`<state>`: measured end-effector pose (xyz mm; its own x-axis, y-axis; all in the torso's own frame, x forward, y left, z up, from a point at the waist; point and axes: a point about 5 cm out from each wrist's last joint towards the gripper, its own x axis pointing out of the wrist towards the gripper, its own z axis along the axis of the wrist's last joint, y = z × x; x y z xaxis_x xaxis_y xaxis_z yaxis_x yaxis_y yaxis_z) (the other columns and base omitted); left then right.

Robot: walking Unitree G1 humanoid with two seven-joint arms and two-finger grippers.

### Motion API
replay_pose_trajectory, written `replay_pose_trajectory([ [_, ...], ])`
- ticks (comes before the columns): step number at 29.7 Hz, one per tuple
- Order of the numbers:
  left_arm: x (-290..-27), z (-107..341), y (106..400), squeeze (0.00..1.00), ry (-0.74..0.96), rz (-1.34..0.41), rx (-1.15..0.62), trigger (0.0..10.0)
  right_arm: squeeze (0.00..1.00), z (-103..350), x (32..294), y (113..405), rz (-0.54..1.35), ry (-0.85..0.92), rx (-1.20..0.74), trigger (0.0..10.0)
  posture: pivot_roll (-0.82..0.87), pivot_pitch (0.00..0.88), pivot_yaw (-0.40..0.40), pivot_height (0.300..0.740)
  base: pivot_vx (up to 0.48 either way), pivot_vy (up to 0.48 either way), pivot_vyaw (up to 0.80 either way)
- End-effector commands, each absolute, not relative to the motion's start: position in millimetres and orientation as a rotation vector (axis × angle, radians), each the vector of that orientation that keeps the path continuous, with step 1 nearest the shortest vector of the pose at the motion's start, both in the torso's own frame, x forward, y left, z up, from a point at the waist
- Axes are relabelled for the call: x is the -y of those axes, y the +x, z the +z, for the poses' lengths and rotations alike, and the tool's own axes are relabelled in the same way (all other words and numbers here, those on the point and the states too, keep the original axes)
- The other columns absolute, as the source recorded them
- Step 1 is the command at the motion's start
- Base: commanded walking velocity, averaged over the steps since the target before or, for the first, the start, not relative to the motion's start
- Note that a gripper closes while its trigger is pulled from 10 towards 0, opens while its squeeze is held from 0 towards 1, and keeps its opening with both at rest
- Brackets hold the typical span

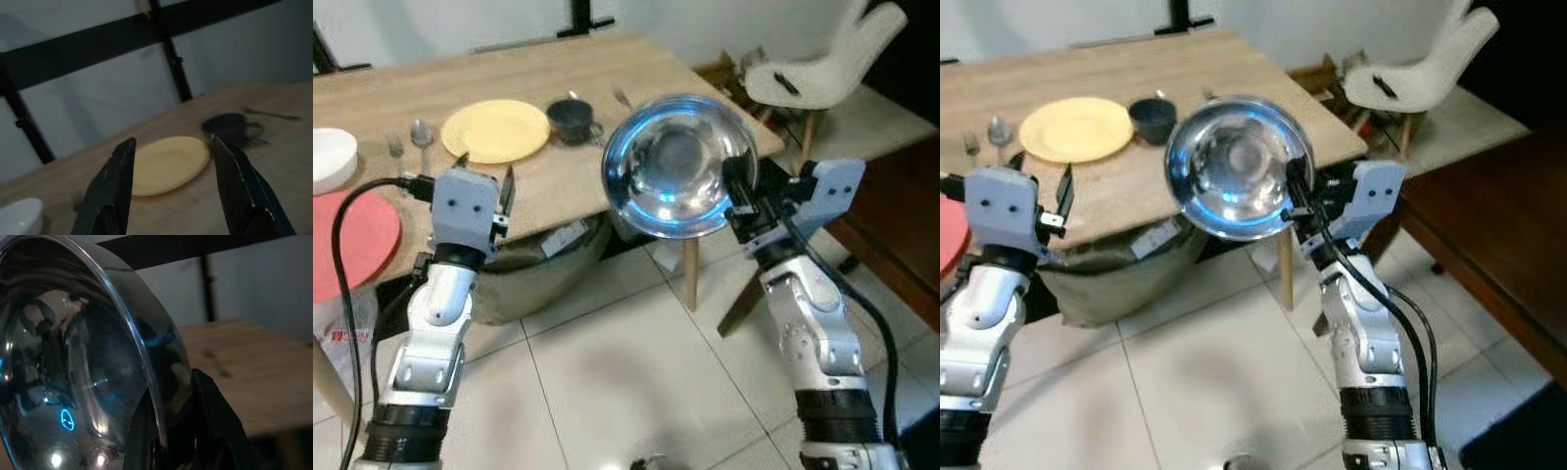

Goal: Setting the table

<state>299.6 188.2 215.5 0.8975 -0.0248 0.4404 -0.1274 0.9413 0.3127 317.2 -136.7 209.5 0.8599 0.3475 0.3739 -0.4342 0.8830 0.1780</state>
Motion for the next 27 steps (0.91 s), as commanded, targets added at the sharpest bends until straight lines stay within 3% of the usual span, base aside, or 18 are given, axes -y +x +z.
replay_pose_trajectory([
  [1, -194, 216, 295, 0.21, 0.363, 0.065, 0.427, 10.0, 0.00, 200, 119, 310, 0.543, 0.288, 0.232, 10.0, -0.10, 0.020, 0.016, 0.740, 0.480, 0.000, 0.00],
  [4, -195, 218, 292, 0.20, 0.379, 0.061, 0.422, 10.0, 0.00, 195, 116, 309, 0.572, 0.277, 0.186, 10.0, -0.10, 0.020, 0.016, 0.740, 0.480, 0.000, 0.00],
  [8, -198, 222, 284, 0.20, 0.381, -0.012, 0.386, 10.0, 0.00, 192, 116, 308, 0.607, 0.425, 0.103, 10.0, -0.09, 0.023, 0.012, 0.740, 0.476, 0.000, 0.00],
  [19, -206, 235, 275, 0.18, 0.361, -0.121, 0.325, 10.0, 0.00, 189, 102, 310, 0.703, 0.569, -0.006, 10.0, -0.06, 0.028, 0.014, 0.740, 0.448, 0.000, 0.00],
  [21, -206, 237, 275, 0.13, 0.360, -0.173, 0.295, 10.0, 0.00, 187, 95, 311, 0.726, 0.582, -0.039, 10.0, -0.06, 0.029, 0.013, 0.740, 0.163, 0.000, 0.00],
  [27, -216, 244, 260, 0.13, 0.320, -0.381, 0.206, 10.0, 0.00, 174, 83, 310, 0.766, 0.557, -0.170, 10.0, -0.04, 0.032, 0.008, 0.740, 0.000, 0.000, 0.00],
])
